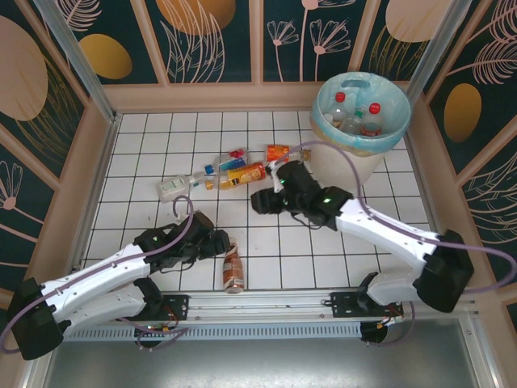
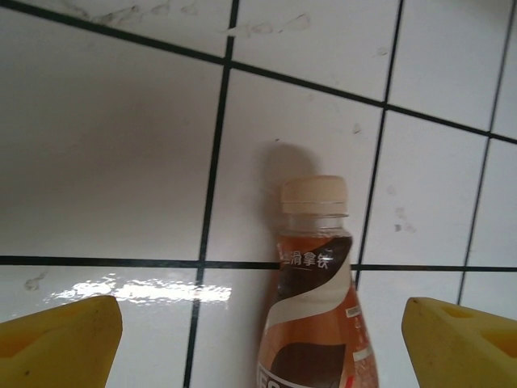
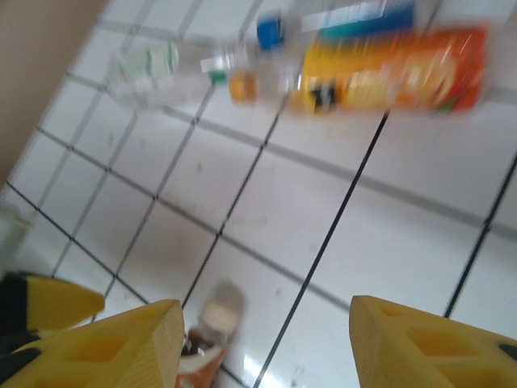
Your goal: Put the plastic bottles in the bin
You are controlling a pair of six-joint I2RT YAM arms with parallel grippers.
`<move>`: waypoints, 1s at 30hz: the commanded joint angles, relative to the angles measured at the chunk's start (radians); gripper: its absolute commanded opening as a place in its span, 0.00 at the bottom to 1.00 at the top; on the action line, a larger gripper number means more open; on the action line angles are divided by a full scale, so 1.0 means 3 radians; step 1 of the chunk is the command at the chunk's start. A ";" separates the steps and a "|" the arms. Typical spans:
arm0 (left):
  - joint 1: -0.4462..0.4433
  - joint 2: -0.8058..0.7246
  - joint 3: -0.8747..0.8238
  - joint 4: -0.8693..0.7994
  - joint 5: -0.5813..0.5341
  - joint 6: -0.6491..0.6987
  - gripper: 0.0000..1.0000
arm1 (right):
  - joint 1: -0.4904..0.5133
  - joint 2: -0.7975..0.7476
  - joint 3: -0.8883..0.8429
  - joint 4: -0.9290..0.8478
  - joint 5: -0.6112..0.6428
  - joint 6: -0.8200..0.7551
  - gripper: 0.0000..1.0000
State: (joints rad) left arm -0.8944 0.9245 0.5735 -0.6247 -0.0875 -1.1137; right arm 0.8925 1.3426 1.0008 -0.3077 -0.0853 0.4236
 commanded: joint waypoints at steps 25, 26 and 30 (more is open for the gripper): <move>-0.0014 -0.1115 -0.0184 -0.0594 -0.0593 -0.0194 0.89 | 0.0655 0.1954 0.0808 -0.0052 -0.0674 0.0539 0.60; -0.0014 -0.1113 -0.0179 -0.0597 -0.0600 -0.0180 0.89 | 0.0662 0.1998 0.0837 -0.0111 -0.0671 0.0522 0.59; -0.0015 -0.1107 -0.0132 -0.0643 -0.0661 -0.0136 0.89 | 0.0681 0.2164 0.0981 -0.0368 -0.0636 0.0423 0.55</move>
State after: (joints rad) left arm -0.8944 0.5991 0.5270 -0.7845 -0.2520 -1.1633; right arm 1.0855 1.9602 1.2568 -0.3336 -0.2825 0.5747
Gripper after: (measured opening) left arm 0.893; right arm 0.550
